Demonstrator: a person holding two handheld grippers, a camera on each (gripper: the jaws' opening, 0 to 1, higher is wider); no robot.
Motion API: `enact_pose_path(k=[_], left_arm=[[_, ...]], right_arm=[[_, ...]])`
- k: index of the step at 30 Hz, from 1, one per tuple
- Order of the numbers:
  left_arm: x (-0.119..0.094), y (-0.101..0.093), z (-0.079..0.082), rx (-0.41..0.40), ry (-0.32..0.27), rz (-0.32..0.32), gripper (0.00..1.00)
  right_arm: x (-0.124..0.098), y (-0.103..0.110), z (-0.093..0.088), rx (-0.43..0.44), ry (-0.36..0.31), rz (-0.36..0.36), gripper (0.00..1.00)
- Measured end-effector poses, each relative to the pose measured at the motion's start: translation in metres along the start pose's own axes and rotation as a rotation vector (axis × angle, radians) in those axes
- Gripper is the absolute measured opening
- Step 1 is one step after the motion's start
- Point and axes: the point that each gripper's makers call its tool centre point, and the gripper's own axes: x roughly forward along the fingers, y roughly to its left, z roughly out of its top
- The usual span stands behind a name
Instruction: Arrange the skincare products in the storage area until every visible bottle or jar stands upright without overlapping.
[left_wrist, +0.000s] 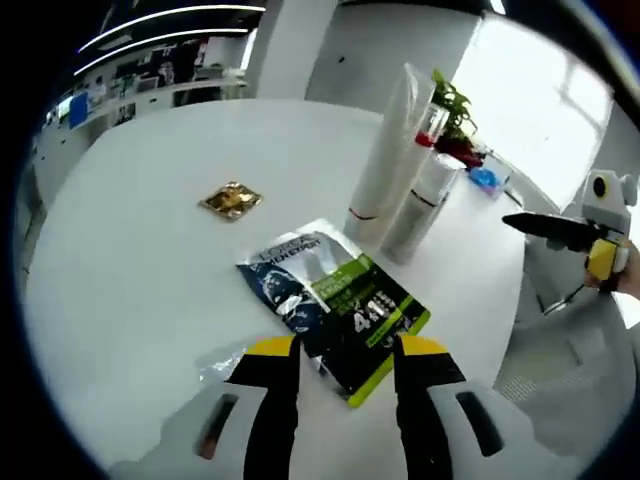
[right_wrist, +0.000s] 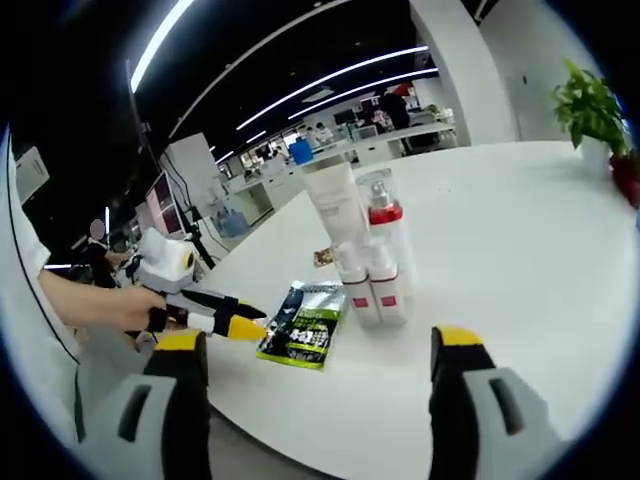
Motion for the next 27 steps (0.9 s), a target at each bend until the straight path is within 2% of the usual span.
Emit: enact_pose_path(k=[5,11,16,21,23,27], left_arm=[[0.015,-0.006,0.009,0.125,0.010,-0.014,0.41],[0.034,-0.003,0.014,0.195,0.013,-0.002,0.58],[0.045,0.005,0.005,0.218,0.073,0.011,0.68],[0.049,0.012,-0.005,0.277,0.130,0.021,0.71],[0.052,0.014,-0.005,0.318,0.135,0.023,0.69],[0.053,0.014,-0.003,0.329,0.137,0.015,0.70]], right_arm=[[0.000,-0.001,0.000,0.006,-0.002,-0.002,0.93],[0.000,-0.001,0.000,0.009,-0.001,-0.002,0.93],[-0.001,-0.002,0.001,0.014,-0.008,-0.008,0.93],[-0.001,-0.003,0.001,0.016,-0.010,-0.010,0.93],[-0.001,-0.003,0.001,0.018,-0.011,-0.011,0.93],[-0.001,-0.003,0.001,0.020,-0.012,-0.012,0.93]])
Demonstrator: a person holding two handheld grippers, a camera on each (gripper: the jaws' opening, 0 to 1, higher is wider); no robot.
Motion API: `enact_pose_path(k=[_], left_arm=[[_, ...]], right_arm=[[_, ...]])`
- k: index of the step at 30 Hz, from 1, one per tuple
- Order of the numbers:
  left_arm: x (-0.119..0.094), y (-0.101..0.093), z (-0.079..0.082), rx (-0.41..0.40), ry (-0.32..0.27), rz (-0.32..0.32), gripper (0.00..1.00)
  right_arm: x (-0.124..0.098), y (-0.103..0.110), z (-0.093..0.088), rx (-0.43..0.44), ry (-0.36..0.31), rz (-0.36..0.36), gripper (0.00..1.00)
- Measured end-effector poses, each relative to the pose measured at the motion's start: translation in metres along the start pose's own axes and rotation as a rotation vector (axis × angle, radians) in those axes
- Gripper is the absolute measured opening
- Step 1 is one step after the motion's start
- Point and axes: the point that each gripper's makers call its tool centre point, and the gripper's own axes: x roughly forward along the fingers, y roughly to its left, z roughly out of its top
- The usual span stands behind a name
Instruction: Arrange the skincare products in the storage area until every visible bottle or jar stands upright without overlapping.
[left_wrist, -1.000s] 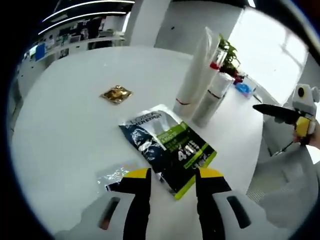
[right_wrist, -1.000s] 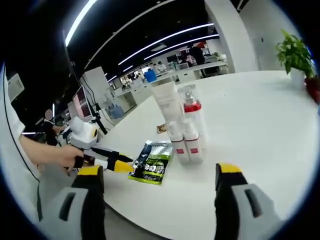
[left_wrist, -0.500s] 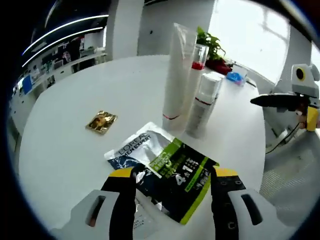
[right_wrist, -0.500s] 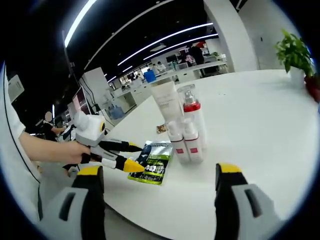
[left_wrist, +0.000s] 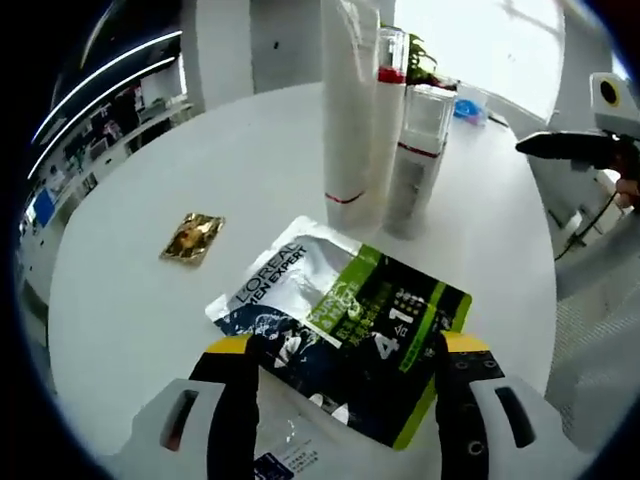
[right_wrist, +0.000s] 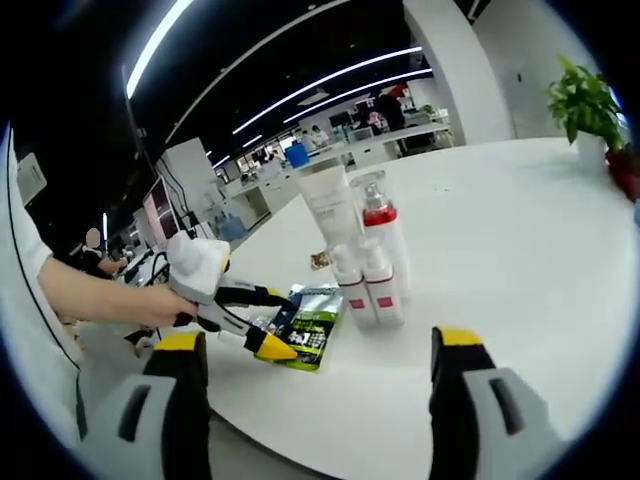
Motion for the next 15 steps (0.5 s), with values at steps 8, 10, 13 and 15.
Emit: enact_pose_path(k=[8,10,13,15], left_arm=[[0.0002,0.0015,0.0005,0.024,0.010,-0.002,0.70],[0.0003,0.0014,0.0006,0.023,0.012,0.001,0.70],[0.0004,0.0011,0.0007,0.021,0.014,0.002,0.70],[0.0001,0.0006,0.0013,0.015,0.012,0.000,0.71]], right_arm=[[0.0002,0.0003,-0.0002,-0.001,0.001,0.001,0.93],[0.0002,0.0003,-0.0003,-0.001,0.001,0.001,0.93],[0.0003,0.0002,-0.0007,-0.001,0.003,0.001,0.93],[0.0003,0.0003,-0.0007,-0.002,0.003,0.001,0.93]])
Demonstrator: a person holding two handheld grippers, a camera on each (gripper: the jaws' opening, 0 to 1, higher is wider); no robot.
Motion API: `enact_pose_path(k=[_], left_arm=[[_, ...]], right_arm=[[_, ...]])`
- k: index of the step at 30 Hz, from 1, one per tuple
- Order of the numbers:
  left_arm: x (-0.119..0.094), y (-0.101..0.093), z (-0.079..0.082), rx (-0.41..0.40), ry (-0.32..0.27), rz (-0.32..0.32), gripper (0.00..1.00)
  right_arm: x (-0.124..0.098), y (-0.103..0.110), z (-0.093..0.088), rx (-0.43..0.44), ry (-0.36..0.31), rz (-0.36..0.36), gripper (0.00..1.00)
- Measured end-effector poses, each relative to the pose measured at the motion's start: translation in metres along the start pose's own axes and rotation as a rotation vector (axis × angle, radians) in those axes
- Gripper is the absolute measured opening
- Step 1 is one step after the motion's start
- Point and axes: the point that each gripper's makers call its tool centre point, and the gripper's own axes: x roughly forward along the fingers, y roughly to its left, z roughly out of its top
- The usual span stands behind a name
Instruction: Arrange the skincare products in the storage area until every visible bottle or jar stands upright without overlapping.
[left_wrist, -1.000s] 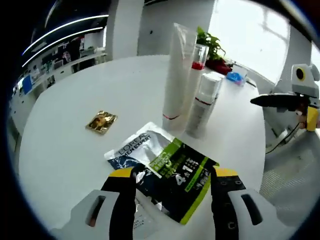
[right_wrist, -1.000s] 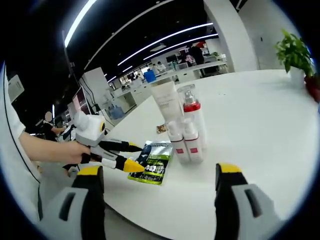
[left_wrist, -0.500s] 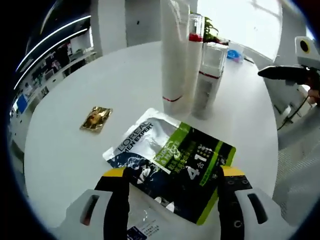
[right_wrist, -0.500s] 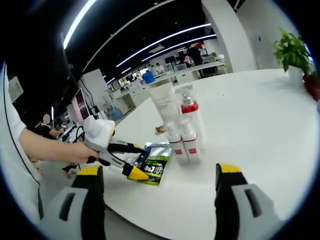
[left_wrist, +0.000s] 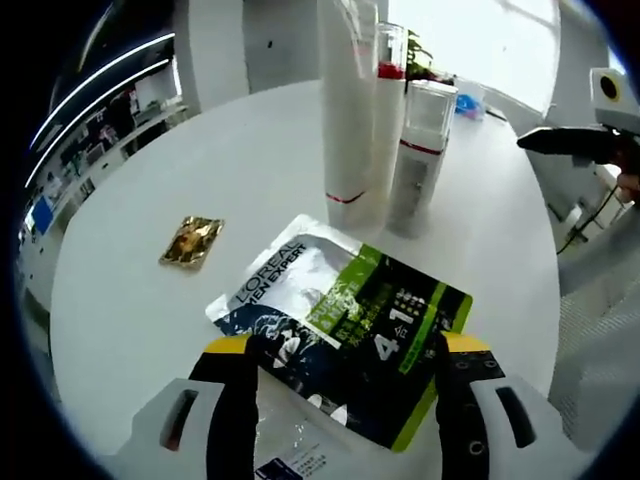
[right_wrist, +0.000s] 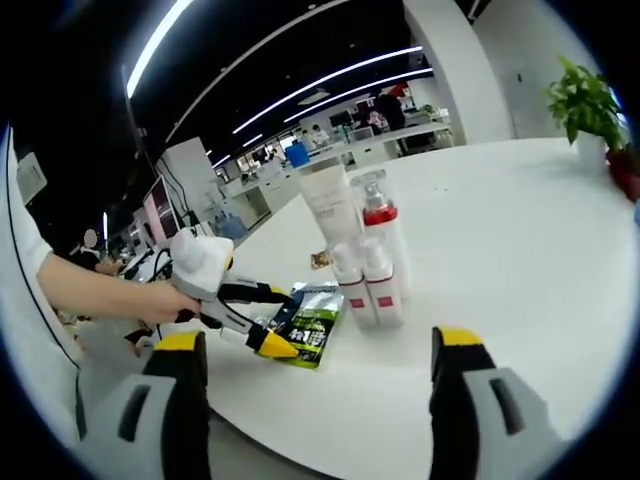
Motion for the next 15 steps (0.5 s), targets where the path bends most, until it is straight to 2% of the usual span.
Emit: enact_pose_path(k=[5,15], left_arm=[[0.000,-0.002,0.003,-0.029,-0.006,-0.011,0.74],[-0.012,-0.009,0.001,-0.030,-0.002,-0.017,0.74]], right_arm=[[0.000,0.000,0.000,-0.005,0.001,0.000,0.93],[-0.001,0.003,0.001,-0.031,0.006,-0.001,0.93]])
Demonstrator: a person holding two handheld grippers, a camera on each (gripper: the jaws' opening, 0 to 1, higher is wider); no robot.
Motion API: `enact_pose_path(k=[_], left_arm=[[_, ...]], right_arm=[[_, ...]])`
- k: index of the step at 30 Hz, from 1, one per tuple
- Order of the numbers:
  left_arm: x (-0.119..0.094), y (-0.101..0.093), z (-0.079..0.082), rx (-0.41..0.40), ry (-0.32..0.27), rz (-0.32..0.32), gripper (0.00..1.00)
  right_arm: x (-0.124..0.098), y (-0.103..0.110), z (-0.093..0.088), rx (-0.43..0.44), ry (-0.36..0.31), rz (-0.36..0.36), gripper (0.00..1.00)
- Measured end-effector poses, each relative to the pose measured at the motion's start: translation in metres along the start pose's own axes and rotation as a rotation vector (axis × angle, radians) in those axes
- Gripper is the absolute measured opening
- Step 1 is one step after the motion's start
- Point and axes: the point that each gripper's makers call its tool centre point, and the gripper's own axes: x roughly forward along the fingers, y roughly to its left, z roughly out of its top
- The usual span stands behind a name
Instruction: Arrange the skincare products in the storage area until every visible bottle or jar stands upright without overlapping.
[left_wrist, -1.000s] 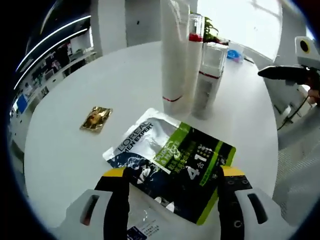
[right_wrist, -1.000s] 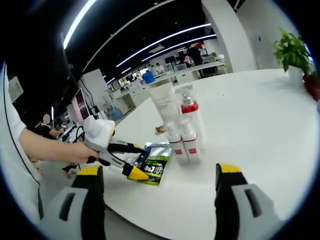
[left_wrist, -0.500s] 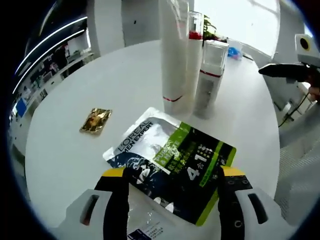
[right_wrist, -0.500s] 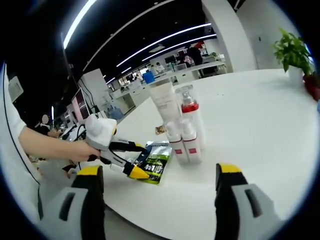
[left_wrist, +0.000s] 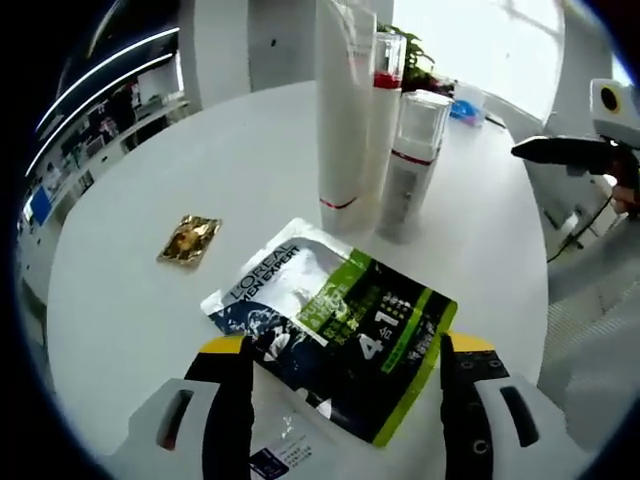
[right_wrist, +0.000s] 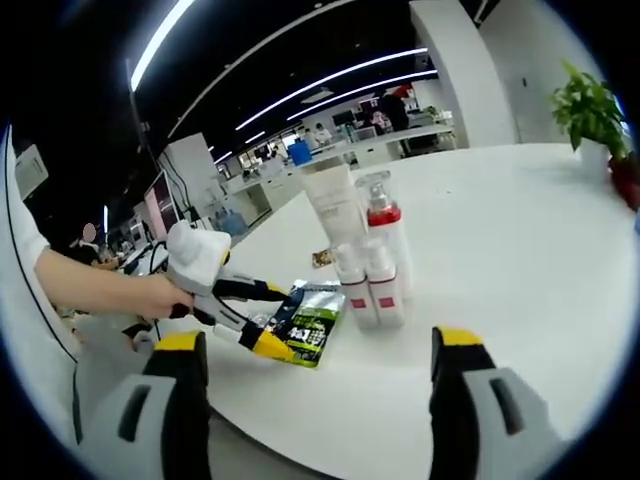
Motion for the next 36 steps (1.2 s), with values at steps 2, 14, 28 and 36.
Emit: enact_pose_path(k=[2,14,28,36], left_arm=[[-0.004,-0.001,0.000,-0.003,-0.004,-0.003,0.75],[-0.029,-0.009,-0.003,-0.048,-0.044,-0.013,0.80],[-0.067,-0.014,-0.025,-0.103,-0.067,-0.017,0.85],[-0.094,-0.011,-0.039,-0.164,-0.091,0.009,0.88]], right_arm=[[-0.001,0.000,0.001,-0.003,-0.003,-0.003,0.93],[-0.004,0.005,0.003,-0.034,-0.005,-0.004,0.93],[-0.006,0.022,0.003,-0.058,0.004,0.021,0.94],[-0.009,0.024,0.001,-0.062,0.012,0.020,0.95]])
